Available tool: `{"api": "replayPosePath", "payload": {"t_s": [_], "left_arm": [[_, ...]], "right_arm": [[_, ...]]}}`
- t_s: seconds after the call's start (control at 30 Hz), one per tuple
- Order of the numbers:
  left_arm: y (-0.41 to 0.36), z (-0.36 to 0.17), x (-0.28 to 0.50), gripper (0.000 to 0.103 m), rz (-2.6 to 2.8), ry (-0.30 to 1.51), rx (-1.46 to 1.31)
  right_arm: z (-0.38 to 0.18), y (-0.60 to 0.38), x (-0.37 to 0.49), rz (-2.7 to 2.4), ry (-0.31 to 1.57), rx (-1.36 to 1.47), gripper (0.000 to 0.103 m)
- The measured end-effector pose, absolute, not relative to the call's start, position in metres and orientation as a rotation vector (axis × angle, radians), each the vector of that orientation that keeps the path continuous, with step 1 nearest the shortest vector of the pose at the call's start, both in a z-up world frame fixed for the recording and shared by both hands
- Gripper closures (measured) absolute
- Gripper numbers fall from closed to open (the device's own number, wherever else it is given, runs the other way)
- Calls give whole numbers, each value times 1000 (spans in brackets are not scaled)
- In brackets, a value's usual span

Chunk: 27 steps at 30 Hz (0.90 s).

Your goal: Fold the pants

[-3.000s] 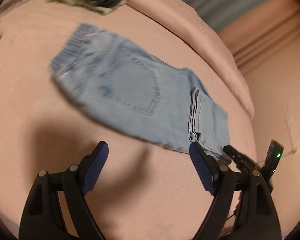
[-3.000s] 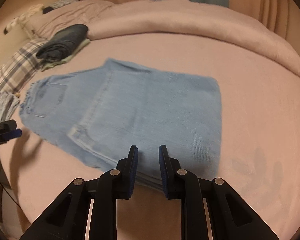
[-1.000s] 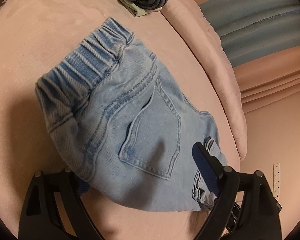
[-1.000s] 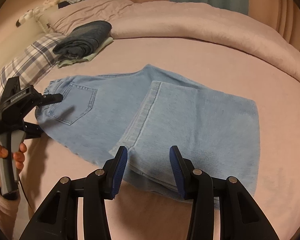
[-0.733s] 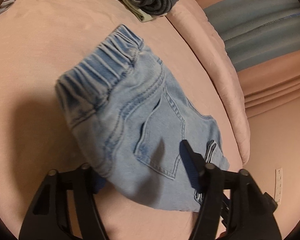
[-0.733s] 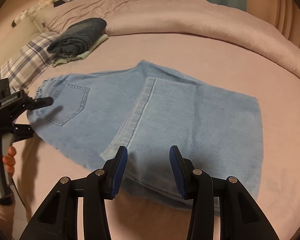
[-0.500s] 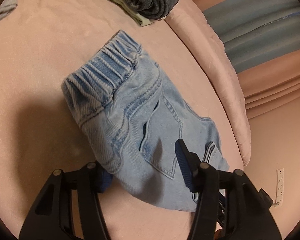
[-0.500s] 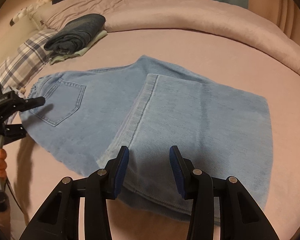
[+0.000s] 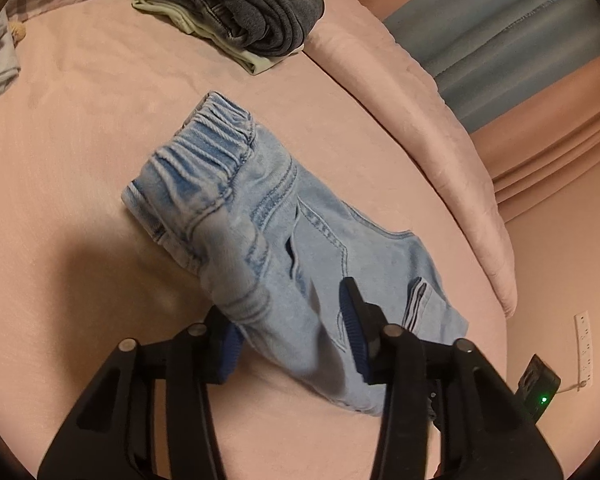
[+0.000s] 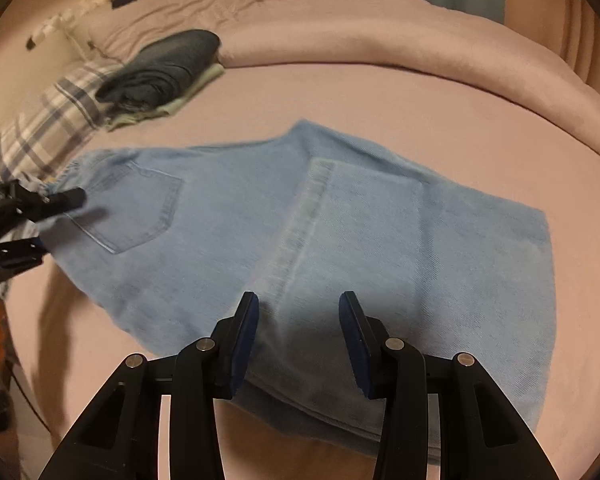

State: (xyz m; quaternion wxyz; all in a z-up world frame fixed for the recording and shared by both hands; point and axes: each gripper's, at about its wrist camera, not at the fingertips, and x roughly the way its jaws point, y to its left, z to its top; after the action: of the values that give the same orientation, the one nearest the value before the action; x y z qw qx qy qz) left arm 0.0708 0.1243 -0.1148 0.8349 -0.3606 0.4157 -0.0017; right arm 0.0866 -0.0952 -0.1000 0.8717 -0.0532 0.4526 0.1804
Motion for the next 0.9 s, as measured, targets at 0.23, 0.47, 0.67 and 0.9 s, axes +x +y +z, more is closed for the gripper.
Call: {"api": "replayPosePath", "payload": {"t_s": [0.23, 0.47, 0.67, 0.9], "left_arm": [[125, -114, 72, 65, -17, 878, -751], [128, -113, 72, 73, -32, 872, -751], [125, -105, 73, 74, -50, 854, -719], [118, -94, 74, 74, -88, 833, -673]], "right_arm": [[-107, -83, 105, 375, 1004, -148, 59], [-113, -45, 149, 433, 1019, -141, 59], [-121, -26, 158, 417, 1024, -240, 58], [-119, -35, 112, 530, 1070, -171, 58]]}}
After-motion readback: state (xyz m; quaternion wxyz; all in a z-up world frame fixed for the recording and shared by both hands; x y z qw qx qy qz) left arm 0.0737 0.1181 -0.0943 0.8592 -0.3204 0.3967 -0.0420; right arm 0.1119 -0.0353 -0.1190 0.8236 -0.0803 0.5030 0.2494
